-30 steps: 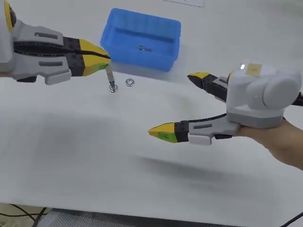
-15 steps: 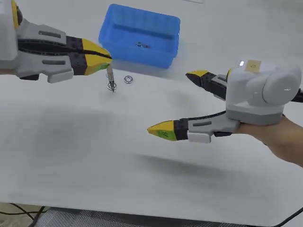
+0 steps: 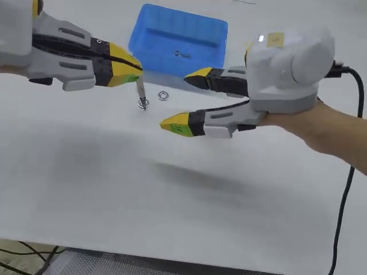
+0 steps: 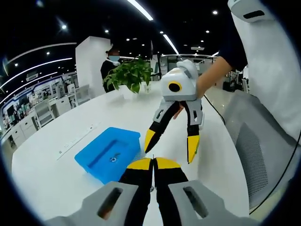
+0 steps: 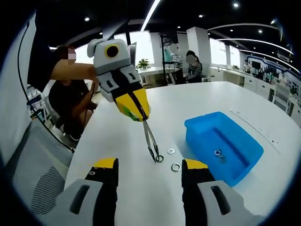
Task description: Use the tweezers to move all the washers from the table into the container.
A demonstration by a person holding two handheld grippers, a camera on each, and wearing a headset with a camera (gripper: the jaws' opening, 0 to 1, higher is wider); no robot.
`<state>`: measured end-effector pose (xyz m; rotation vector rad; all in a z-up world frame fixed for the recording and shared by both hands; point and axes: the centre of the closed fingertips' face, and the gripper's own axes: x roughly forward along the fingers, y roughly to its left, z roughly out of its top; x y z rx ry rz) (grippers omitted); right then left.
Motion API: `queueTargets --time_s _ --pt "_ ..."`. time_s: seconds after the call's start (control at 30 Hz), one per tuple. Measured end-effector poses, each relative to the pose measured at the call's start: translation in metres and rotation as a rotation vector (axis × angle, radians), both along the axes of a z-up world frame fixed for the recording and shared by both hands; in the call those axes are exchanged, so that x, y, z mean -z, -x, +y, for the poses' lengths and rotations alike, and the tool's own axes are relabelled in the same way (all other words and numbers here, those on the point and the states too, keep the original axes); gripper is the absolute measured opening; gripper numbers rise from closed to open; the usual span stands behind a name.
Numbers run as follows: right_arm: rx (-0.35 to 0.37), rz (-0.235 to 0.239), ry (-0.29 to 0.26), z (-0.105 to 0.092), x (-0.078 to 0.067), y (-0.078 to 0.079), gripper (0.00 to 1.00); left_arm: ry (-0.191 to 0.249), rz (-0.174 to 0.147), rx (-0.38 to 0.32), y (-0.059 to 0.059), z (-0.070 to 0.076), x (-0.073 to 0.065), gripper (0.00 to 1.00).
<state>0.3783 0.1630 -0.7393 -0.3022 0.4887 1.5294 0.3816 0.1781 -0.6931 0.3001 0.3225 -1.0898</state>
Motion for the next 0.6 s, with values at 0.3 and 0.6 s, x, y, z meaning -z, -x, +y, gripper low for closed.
queueTargets --time_s 0.3,0.6 --pt "-0.154 -0.053 0.027 0.024 0.010 0.005 0.32 -0.002 0.013 0.020 0.002 -0.001 0.001 0.04" --pt "-0.257 -0.053 0.049 0.043 0.020 0.002 0.20 -0.020 0.015 0.048 0.003 -0.003 0.001 0.04"
